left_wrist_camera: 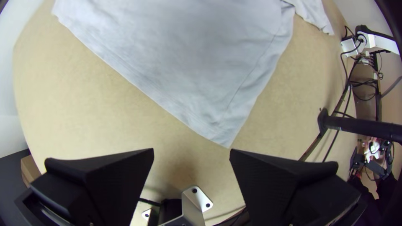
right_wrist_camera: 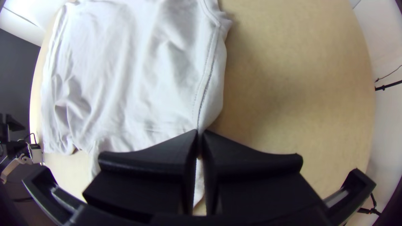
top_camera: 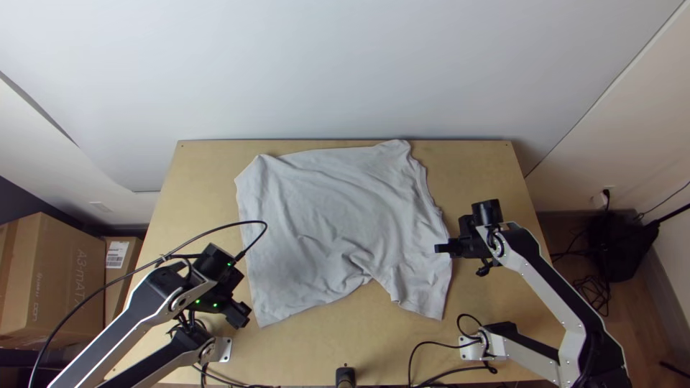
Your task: Fold the t-shirt
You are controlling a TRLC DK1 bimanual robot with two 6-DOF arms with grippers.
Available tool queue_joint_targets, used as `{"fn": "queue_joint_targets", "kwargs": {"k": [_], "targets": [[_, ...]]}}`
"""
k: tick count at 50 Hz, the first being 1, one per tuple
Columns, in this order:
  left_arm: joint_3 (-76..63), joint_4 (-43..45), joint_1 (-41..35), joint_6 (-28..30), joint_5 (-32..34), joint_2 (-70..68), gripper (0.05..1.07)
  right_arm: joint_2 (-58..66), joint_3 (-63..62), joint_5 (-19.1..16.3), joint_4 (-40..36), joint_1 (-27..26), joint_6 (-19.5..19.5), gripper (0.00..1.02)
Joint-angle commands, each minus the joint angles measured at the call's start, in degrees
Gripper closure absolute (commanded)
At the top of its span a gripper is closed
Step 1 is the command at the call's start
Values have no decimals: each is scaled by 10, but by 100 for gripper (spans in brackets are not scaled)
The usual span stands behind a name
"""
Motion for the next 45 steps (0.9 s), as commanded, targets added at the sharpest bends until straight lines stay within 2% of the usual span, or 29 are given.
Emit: {"fn": "queue_joint_targets", "kwargs": {"k": [1, 10, 22, 42, 45], "targets": [[-31, 20, -13, -19, -5, 41, 21, -17, 23, -3, -13, -2, 13, 100], [-35, 55, -18, -27, 0, 129, 21, -31, 27, -3, -23, -2, 19, 100], [-26, 78, -75, -53, 1, 216, 21, -50, 28, -3, -35, -8, 19, 100], [-23, 103, -125, -65, 1, 296, 21, -64, 39, -3, -46, -13, 19, 100], [-22, 110, -126, -69, 1, 307, 24, -65, 46, -3, -50, -12, 19, 100]]}}
